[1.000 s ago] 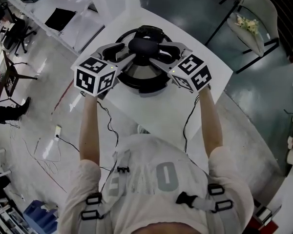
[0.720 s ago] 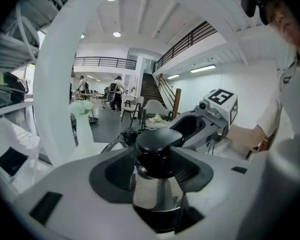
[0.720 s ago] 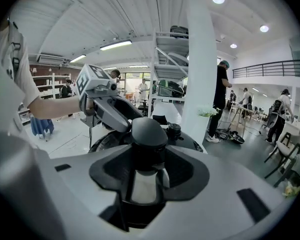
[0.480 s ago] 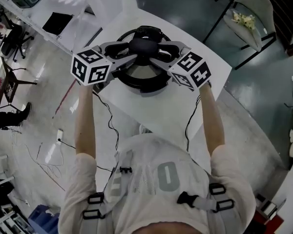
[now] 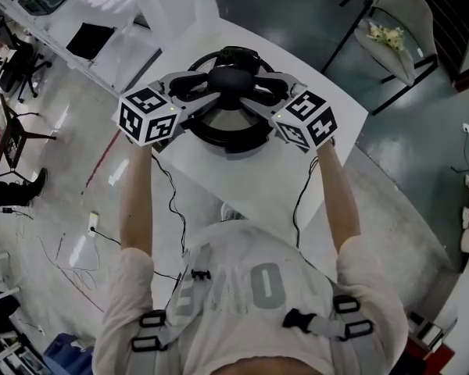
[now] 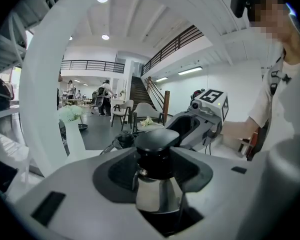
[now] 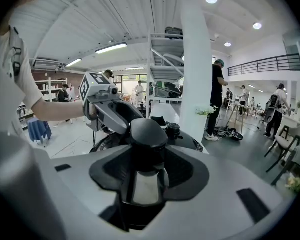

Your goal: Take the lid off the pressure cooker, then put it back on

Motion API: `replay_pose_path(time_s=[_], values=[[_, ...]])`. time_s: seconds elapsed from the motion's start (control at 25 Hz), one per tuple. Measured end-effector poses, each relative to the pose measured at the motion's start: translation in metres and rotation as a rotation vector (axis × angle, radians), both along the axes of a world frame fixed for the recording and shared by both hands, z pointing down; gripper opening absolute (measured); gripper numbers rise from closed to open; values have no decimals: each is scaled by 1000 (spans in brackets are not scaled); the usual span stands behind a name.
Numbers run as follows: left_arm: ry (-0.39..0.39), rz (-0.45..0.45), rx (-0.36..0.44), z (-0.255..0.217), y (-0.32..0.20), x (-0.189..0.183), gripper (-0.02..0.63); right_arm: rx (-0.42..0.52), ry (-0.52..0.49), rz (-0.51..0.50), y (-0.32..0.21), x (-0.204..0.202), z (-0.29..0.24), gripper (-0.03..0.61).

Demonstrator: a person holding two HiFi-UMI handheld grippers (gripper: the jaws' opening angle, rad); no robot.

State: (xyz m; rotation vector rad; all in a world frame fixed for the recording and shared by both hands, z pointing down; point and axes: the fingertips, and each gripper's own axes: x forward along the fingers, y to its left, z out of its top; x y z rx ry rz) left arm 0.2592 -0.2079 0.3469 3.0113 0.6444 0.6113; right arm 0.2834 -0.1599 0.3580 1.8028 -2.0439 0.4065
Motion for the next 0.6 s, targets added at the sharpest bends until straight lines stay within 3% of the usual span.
replay_pose_path(time_s=[0.28, 0.6], values=[[57, 8, 73, -27, 6, 1, 204, 68, 30, 27, 5, 0, -24, 202], [108, 30, 82, -54, 26, -20, 204, 104, 81, 55, 25, -21, -51, 204]])
